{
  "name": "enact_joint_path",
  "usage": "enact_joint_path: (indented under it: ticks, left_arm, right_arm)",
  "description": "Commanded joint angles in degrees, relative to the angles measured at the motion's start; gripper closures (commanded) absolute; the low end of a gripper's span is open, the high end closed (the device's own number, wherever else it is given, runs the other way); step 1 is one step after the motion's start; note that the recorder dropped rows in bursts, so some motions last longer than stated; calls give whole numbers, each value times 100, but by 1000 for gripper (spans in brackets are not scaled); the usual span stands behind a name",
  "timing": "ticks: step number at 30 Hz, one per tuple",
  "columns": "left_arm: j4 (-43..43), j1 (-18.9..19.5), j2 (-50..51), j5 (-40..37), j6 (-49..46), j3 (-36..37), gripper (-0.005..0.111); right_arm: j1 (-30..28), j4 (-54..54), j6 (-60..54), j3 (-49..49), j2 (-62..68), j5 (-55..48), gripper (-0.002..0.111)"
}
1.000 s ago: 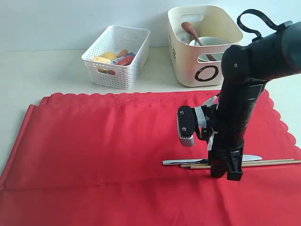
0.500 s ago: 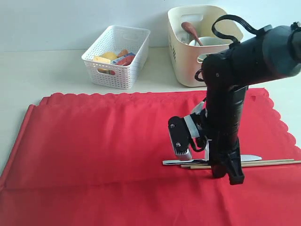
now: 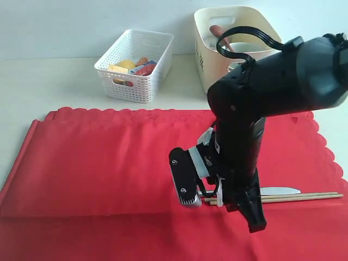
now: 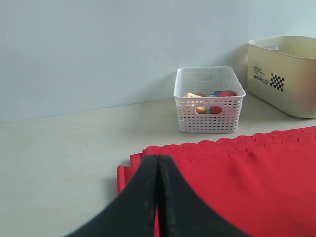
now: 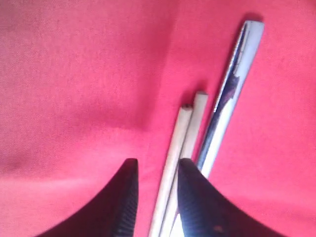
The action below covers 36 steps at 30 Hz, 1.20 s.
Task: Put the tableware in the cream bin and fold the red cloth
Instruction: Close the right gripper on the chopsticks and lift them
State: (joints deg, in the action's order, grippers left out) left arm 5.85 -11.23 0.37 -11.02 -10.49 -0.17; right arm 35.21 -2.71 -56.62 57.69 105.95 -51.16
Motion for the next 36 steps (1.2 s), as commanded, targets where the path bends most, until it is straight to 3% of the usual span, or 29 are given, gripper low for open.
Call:
enact_joint_path:
  ticks: [1,5,17,19,22,36]
  left_arm:
    - [3,-35,-37,5,13,17,106]
    - [3,-35,-37,5,13,17,106]
    - [3,-35,-37,5,9,17,106]
    - [3,-35,-37,5,22,17,106]
    - [3,-35,-37,5,22,17,106]
    - [3,-35,-37,5,7,17,106]
  right_arm:
    - [10,-50,104,-21,116,53,81]
    - [10,-888,989,-21,488,53,81]
    - [10,-769,978,-21,826,51,81]
    - [10,-769,978,-21,826,51,86]
    - [10,-769,978,-21,826,51,108]
    - [10,-916,914,-9,-329,-11,108]
